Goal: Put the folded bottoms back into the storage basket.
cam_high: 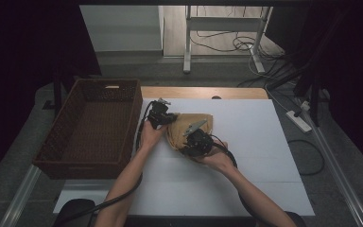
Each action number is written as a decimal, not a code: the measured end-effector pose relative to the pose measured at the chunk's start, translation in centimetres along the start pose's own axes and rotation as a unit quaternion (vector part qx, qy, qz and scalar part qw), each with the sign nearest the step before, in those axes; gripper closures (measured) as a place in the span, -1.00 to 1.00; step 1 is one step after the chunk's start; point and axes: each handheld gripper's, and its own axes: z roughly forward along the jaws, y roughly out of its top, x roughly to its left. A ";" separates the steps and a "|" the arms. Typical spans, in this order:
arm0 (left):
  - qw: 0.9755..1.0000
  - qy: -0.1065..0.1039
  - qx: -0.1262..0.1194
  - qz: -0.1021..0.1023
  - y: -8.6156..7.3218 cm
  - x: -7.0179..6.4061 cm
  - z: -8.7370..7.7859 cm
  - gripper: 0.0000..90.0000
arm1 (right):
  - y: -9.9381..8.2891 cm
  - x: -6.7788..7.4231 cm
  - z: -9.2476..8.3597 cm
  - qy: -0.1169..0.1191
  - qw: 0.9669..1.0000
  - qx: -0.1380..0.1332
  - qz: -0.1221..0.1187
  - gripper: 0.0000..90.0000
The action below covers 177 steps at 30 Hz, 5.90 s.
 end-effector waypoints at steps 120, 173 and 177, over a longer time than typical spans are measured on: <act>0.985 0.139 -0.066 -0.079 -3.0 14.4 -22.8 0.76 | 22.1 8.4 9.2 0.137 0.982 -0.129 -0.025 0.59; 0.992 0.058 -0.036 -0.101 -7.1 13.2 -21.1 -0.95 | 18.8 7.5 8.5 0.111 0.989 -0.099 0.008 -0.81; 0.994 0.060 -0.031 -0.090 -7.3 12.6 -20.9 -0.96 | 18.3 7.4 8.3 0.109 0.989 -0.098 0.004 -0.82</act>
